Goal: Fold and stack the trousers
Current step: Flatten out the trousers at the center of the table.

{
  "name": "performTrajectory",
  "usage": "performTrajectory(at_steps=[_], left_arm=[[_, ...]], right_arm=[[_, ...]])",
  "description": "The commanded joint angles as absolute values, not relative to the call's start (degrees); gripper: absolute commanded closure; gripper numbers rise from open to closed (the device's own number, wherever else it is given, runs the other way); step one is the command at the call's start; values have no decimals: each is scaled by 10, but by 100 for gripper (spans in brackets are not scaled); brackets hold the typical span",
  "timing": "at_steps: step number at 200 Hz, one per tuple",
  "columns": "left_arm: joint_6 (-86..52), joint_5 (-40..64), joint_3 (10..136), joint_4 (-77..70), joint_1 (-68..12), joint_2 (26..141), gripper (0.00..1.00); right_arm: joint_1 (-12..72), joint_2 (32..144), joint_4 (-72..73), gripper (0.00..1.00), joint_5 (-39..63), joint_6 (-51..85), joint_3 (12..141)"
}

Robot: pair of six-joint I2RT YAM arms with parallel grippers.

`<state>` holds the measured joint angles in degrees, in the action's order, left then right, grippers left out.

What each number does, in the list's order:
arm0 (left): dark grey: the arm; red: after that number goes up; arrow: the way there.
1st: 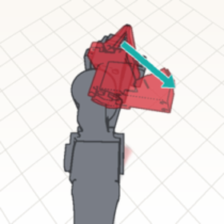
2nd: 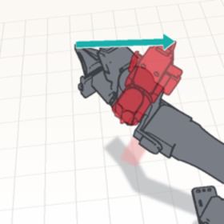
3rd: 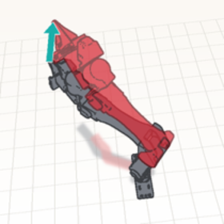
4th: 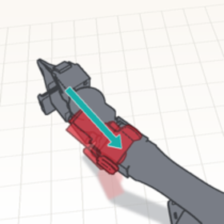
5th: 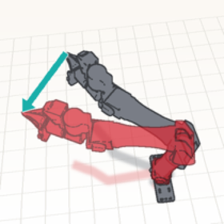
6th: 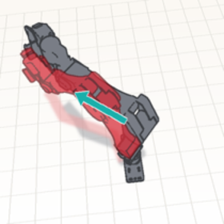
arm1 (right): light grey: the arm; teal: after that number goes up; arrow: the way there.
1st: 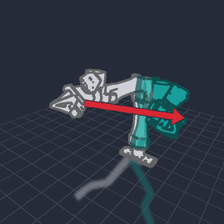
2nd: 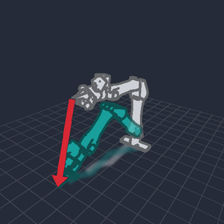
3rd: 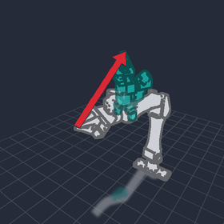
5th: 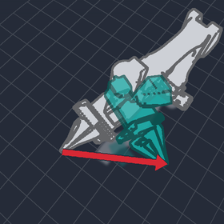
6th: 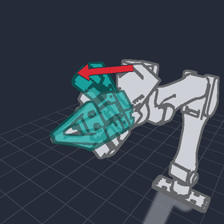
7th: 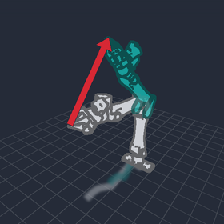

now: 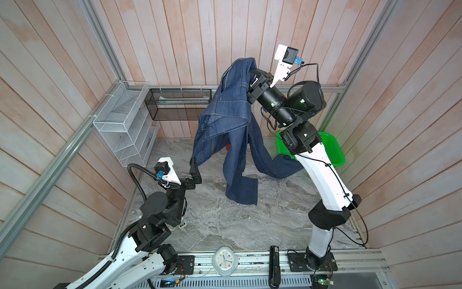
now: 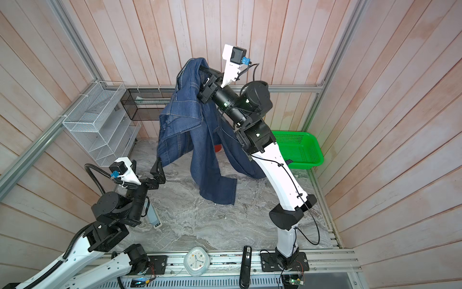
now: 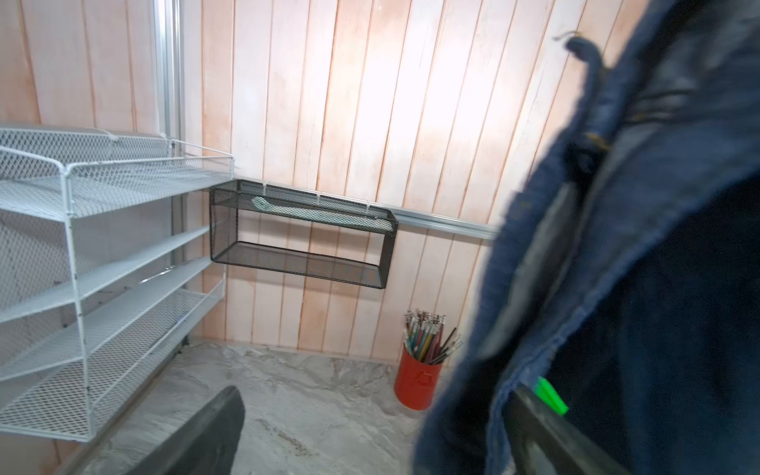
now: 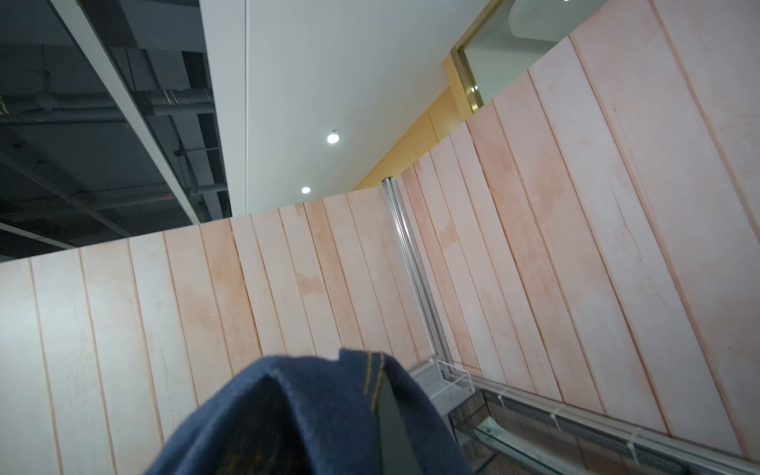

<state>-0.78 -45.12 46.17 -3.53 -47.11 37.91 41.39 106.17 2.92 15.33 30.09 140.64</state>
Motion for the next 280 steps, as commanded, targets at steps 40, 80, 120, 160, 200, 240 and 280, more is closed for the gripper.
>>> performTrajectory(at_steps=[40,80,120,160,200,240,280], left_arm=[[30,-240,458,-78,-403,463,0],[29,-111,485,-89,-380,545,0],[17,-98,490,-121,-315,574,0],[31,-58,510,-125,-273,581,0],[18,150,518,-114,-247,611,0],[3,273,539,-122,-246,667,2],[-1,248,554,-115,-232,644,100]], right_arm=[[364,946,79,100,186,327,1212],[353,923,58,100,205,319,1200],[349,901,44,100,213,307,1204],[349,883,26,100,213,295,1210],[348,861,12,100,208,281,1195],[341,845,14,100,205,282,1164],[324,843,19,100,194,289,1133]])
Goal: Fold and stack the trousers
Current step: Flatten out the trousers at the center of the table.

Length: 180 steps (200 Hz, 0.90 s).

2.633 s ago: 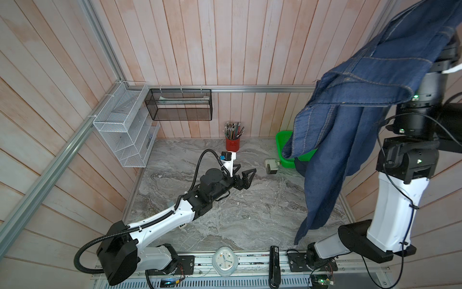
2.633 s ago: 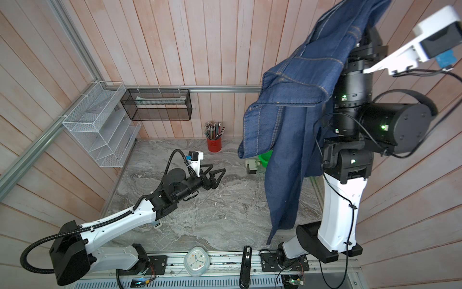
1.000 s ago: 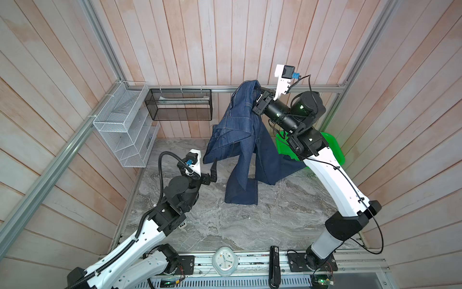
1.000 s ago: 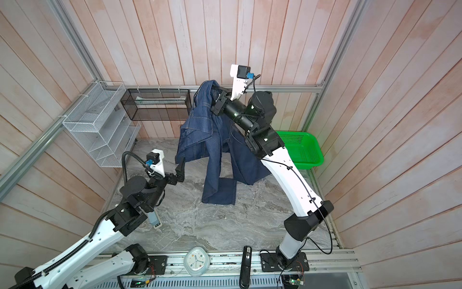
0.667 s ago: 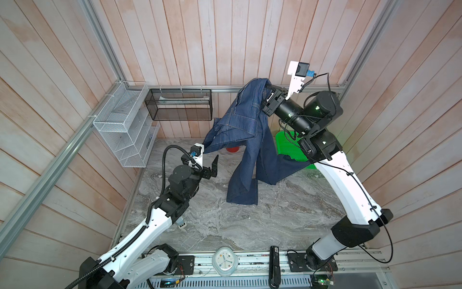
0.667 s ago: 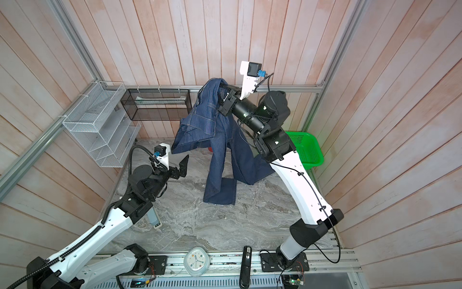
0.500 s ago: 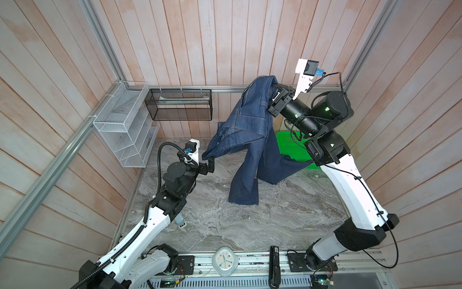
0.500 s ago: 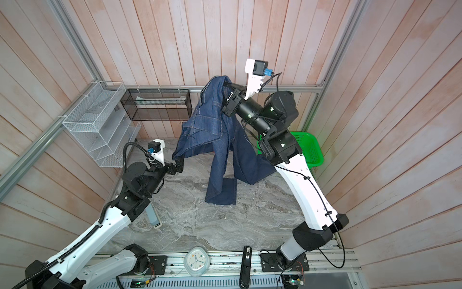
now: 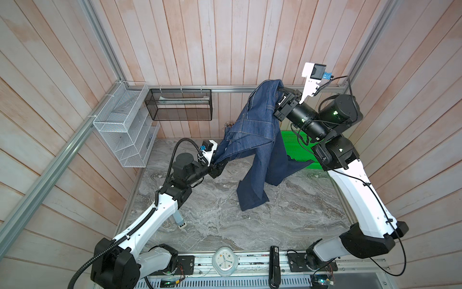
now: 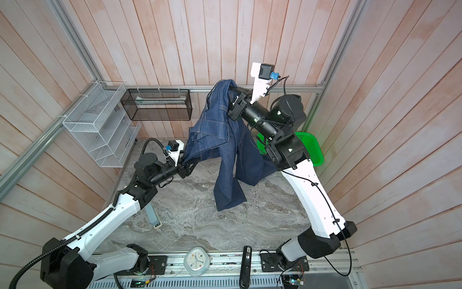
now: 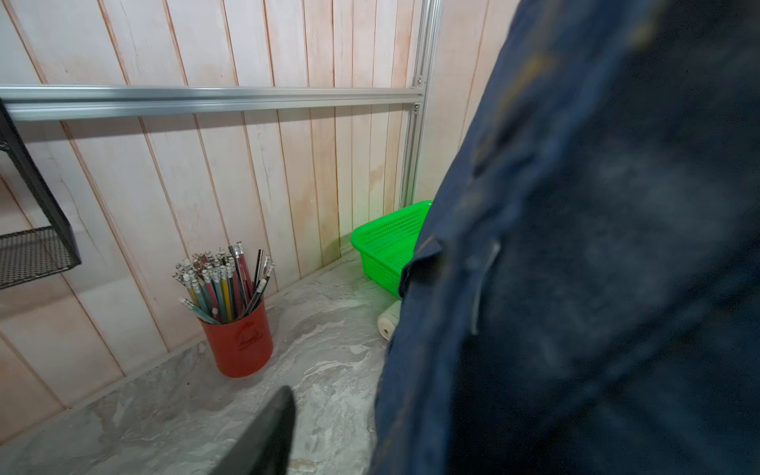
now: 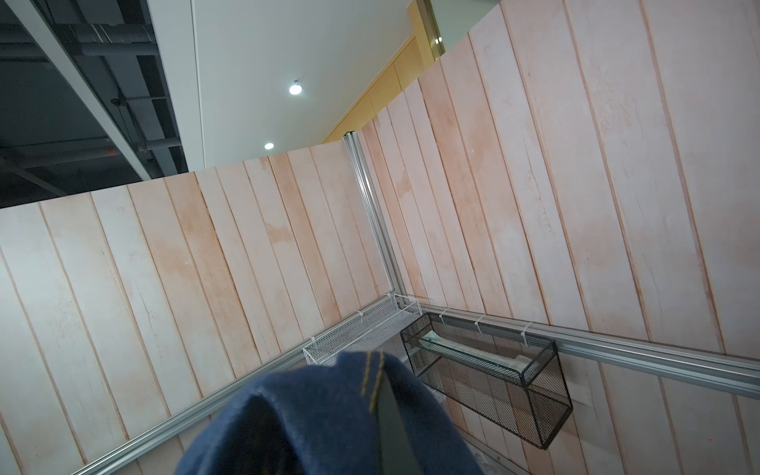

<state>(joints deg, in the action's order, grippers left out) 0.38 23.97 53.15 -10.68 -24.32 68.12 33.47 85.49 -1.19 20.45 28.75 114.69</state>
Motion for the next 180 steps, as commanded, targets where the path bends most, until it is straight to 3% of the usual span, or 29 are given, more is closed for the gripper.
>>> performTrajectory(at_steps=[1,24,55,79,108,123,134,150,161,180], left_arm=[[0,244,553,-116,-232,641,100],[6,114,536,-123,-230,549,100],[30,-145,572,-108,-230,427,100],[68,-260,624,-108,-230,371,100],[102,-301,708,-96,-230,355,100],[120,-303,749,-82,-229,365,100],[129,-298,767,-81,-229,368,100],[132,-290,785,-68,-229,373,100],[132,-289,791,-55,-229,378,100],[114,-267,787,-18,-229,390,100]], right_arm=[[324,844,19,100,194,289,1132],[310,864,37,100,192,306,1100],[312,949,103,100,249,383,1084],[352,1062,137,100,310,444,1177],[414,1293,99,99,380,488,1535],[421,1392,184,98,370,568,1701],[417,1388,265,98,354,620,1673],[412,1311,344,98,344,608,1516],[411,1272,329,98,347,559,1461],[396,1255,226,96,366,486,1474]])
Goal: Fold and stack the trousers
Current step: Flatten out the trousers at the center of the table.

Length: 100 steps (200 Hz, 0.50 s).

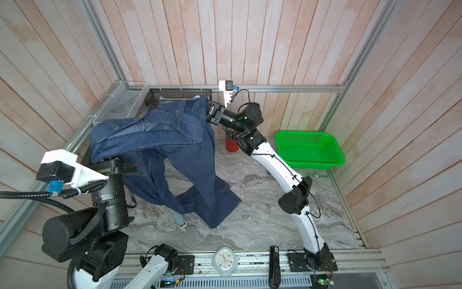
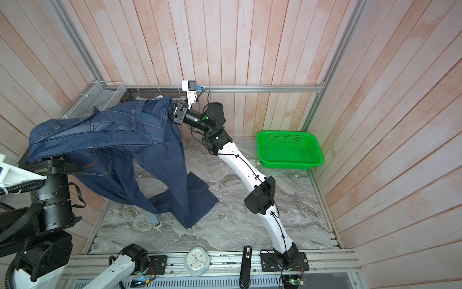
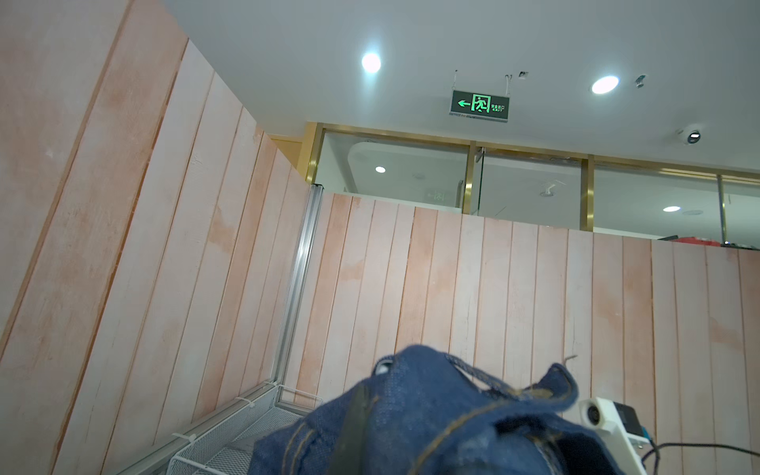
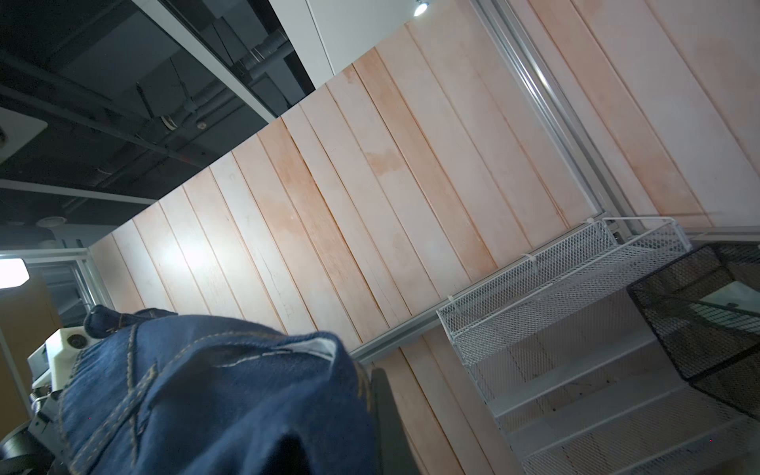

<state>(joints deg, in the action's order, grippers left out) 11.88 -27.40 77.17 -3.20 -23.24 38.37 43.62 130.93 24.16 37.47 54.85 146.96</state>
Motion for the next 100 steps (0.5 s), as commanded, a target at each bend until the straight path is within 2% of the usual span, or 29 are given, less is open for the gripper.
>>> performTrajectory(at_steps=[1,30,58,71,87,100], left_arm=[[112,-264,787,-15,-229,392,100],[31,-174,767,76,-229,433,100],[-69,-51,722,127,-231,473,100],[-101,-4,690,128,-243,486,100],[-106,-3,656,125,-296,505,100],[-94,-27,638,123,-356,525,100]], right_arm=[[394,1255,220,96,367,484,1476],[333,1220,17,95,330,394,1438],[283,1131,-59,92,232,296,1244],[256,1101,-61,88,213,281,1162],[224,1076,-62,82,200,271,1081],[200,1062,-64,69,204,272,1035]])
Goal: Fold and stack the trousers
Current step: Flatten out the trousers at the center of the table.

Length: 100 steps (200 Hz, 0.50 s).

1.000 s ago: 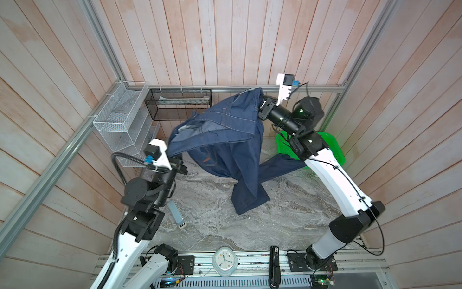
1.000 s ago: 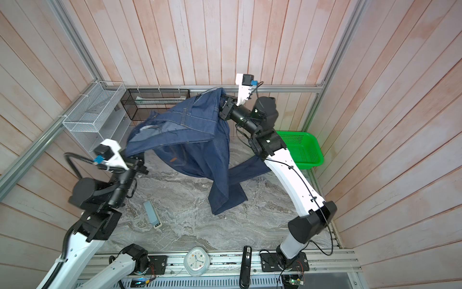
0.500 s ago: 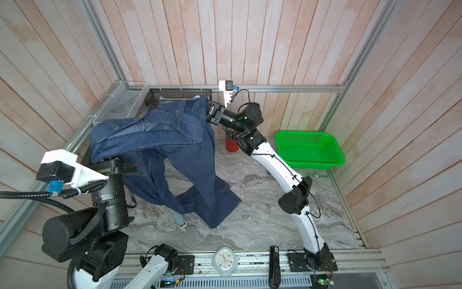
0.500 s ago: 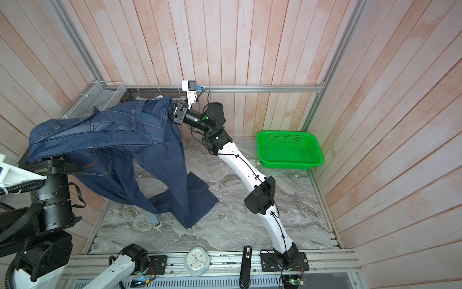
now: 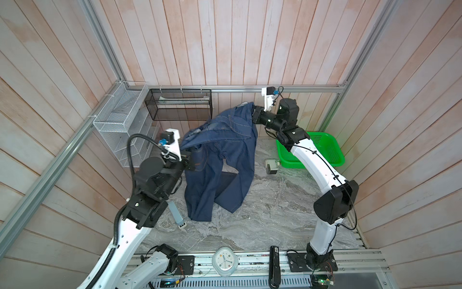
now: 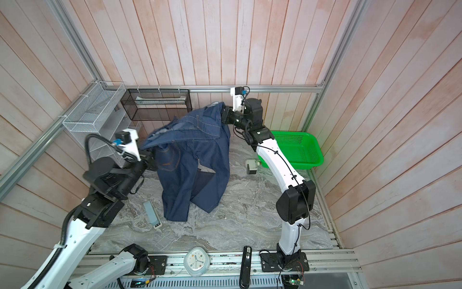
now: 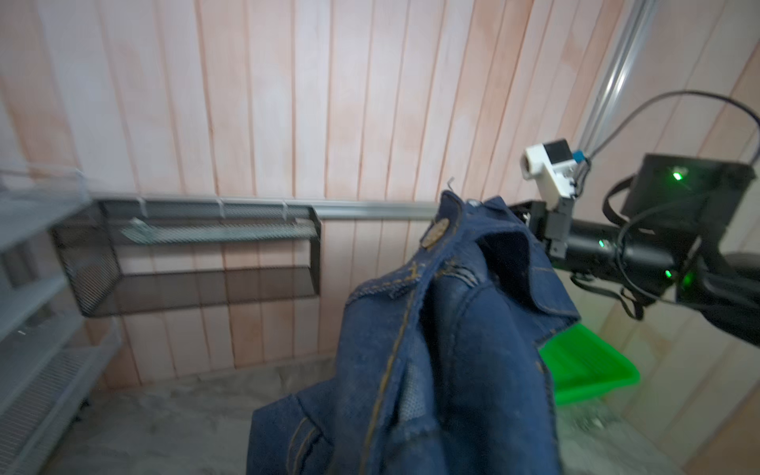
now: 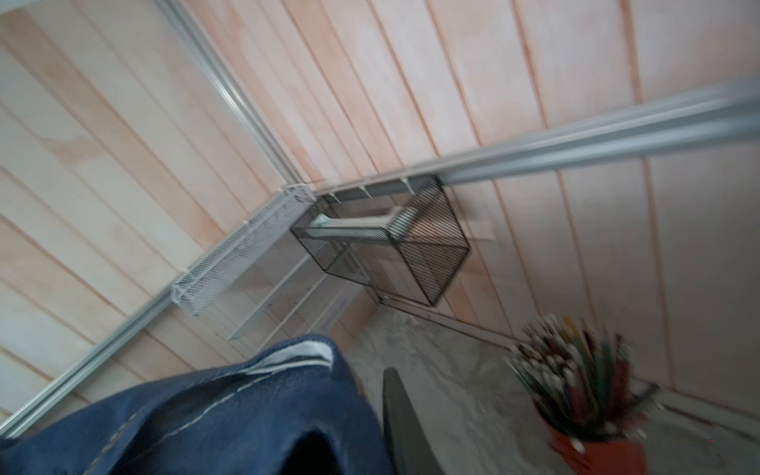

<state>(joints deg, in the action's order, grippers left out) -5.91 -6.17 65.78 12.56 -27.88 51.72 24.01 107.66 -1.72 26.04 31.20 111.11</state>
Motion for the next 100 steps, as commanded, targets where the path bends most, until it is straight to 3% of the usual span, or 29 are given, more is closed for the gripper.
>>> performTrajectory(at_steps=[1,21,54,100], left_arm=[[-94,-28,637,123,-361,527,100],[-97,-34,621,129,-430,570,100],[-130,-33,594,123,-519,638,100],[-182,-17,604,49,-603,754,100]], right_arm=[[198,1061,-64,68,204,272,1032],[170,1037,-91,49,190,266,987],[134,984,-186,32,84,266,953],[85,900,-325,30,-24,313,944]])
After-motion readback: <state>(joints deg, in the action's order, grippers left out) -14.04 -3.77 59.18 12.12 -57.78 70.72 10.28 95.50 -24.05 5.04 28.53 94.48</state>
